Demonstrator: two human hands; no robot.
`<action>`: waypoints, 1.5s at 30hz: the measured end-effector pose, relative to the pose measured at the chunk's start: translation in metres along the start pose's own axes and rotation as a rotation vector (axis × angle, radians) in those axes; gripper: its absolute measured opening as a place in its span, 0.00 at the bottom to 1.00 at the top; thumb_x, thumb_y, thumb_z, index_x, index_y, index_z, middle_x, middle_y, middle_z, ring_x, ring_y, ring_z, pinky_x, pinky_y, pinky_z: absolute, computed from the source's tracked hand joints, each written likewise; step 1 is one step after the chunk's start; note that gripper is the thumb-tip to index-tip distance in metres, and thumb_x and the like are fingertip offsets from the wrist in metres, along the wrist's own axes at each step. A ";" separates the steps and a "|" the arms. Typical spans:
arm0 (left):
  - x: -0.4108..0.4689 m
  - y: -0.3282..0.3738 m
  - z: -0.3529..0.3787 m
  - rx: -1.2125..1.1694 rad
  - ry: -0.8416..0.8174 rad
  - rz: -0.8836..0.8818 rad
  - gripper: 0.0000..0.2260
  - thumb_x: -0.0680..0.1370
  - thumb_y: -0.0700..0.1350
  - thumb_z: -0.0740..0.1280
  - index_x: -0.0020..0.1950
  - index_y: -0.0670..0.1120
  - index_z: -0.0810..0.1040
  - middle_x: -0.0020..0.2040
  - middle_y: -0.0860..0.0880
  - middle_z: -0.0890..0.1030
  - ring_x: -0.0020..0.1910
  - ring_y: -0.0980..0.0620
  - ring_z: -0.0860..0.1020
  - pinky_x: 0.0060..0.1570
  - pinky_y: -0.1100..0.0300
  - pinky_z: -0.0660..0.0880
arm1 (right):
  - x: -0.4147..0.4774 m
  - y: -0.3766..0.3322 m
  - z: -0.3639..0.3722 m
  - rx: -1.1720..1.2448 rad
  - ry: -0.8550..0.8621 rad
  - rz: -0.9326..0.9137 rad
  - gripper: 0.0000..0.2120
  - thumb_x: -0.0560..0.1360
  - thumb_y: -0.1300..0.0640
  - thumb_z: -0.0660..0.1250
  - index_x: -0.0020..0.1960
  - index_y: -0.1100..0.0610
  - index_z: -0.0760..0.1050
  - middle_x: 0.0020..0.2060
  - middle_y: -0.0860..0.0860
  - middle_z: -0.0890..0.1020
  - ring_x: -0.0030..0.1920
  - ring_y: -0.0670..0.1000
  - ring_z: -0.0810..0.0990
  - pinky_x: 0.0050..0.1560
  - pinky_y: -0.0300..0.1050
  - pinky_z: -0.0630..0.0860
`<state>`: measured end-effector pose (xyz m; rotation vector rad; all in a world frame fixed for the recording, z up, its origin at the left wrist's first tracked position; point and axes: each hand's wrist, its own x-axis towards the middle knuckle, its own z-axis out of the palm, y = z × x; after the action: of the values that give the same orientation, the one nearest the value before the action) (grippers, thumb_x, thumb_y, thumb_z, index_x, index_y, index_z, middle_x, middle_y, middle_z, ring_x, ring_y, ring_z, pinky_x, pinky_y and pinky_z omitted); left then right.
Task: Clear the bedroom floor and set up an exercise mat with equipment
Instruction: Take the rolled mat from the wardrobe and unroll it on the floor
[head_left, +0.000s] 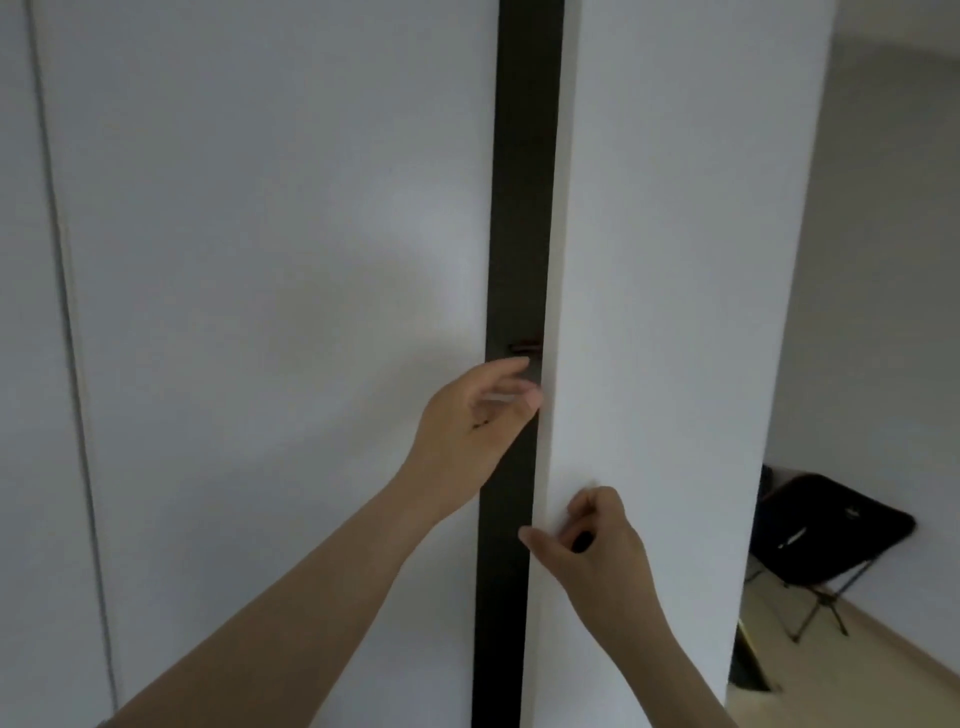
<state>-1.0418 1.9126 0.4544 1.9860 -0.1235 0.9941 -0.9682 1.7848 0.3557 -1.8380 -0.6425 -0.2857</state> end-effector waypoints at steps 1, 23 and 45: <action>0.001 0.008 0.007 -0.029 0.002 0.005 0.13 0.78 0.47 0.66 0.62 0.49 0.77 0.52 0.54 0.81 0.48 0.54 0.82 0.50 0.57 0.80 | -0.002 -0.001 -0.004 -0.017 0.000 -0.003 0.20 0.66 0.48 0.77 0.45 0.50 0.67 0.34 0.51 0.78 0.33 0.49 0.78 0.36 0.43 0.76; -0.020 0.085 0.141 -0.464 -0.264 0.222 0.02 0.71 0.45 0.72 0.41 0.48 0.83 0.36 0.52 0.84 0.35 0.56 0.81 0.39 0.65 0.77 | -0.081 0.027 -0.168 -0.039 0.106 0.041 0.15 0.64 0.49 0.72 0.42 0.54 0.69 0.32 0.53 0.77 0.33 0.53 0.75 0.35 0.51 0.79; -0.062 0.078 0.268 -0.325 -0.277 0.005 0.03 0.76 0.41 0.69 0.45 0.47 0.83 0.40 0.48 0.85 0.41 0.52 0.83 0.51 0.44 0.79 | -0.090 0.111 -0.336 -0.012 0.627 0.129 0.09 0.75 0.62 0.67 0.39 0.54 0.82 0.37 0.46 0.85 0.42 0.46 0.83 0.46 0.46 0.78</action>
<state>-0.9574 1.6473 0.3869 1.8103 -0.4161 0.6490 -0.9420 1.4206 0.3433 -1.6639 -0.0865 -0.7405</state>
